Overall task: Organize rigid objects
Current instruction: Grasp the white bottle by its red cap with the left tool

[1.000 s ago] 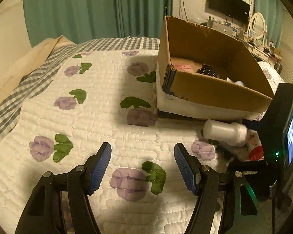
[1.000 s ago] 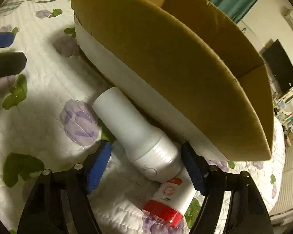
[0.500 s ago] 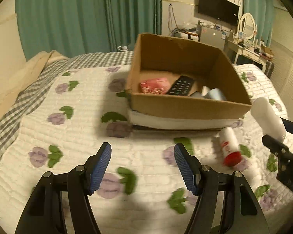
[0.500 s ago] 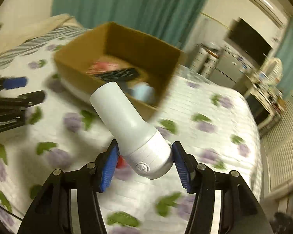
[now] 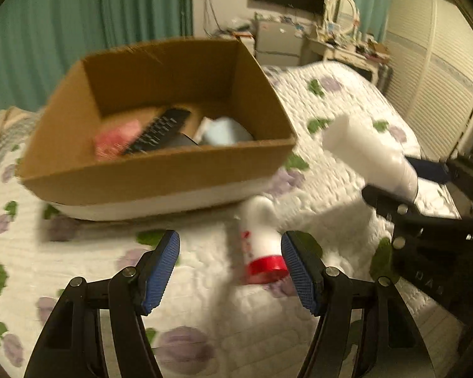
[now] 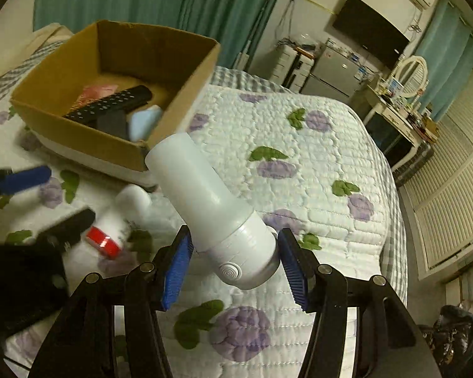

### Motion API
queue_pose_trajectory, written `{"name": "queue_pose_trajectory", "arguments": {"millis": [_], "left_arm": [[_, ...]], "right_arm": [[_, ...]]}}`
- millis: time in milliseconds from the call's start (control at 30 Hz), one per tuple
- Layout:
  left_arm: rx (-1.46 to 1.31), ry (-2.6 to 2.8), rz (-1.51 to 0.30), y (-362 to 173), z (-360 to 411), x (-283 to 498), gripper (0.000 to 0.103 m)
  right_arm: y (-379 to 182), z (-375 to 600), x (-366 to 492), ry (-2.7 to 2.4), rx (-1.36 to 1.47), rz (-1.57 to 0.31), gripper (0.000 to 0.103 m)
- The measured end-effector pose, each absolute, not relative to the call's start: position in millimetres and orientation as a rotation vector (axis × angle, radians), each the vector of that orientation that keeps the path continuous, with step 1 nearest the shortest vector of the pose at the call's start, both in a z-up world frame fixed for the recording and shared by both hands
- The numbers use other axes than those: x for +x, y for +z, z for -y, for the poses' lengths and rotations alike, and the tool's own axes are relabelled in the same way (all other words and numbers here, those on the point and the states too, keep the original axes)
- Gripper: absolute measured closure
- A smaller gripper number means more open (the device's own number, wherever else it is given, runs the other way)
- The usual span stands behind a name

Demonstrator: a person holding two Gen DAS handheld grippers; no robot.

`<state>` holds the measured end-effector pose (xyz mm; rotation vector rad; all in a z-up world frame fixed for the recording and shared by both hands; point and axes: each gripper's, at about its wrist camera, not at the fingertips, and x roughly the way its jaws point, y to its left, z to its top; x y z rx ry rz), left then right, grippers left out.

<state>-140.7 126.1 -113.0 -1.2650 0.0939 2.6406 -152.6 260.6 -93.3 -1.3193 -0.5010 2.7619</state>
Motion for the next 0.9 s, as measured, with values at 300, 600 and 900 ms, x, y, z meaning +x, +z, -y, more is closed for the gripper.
{"name": "queue_pose_trajectory", "arguments": {"millis": [300, 600, 900], "left_arm": [[-1.331, 2.519, -0.093, -143.2, -147.4, -155.4, 0.037], [-1.263, 2.569, -0.105, -123.0, -138.5, -136.2, 0.066], [-1.117, 2.696, -0.092, -68.1, -108.8, -108.9, 0.067]], "right_arm": [[-100.7, -260.0, -154.9, 2.755, -1.351, 0.514, 0.048], [-89.8, -249.2, -142.6, 2.794, -1.303, 0.567, 0.048], [-59.9, -229.3, -118.7, 2.845, -1.206, 0.596, 0.048]]}}
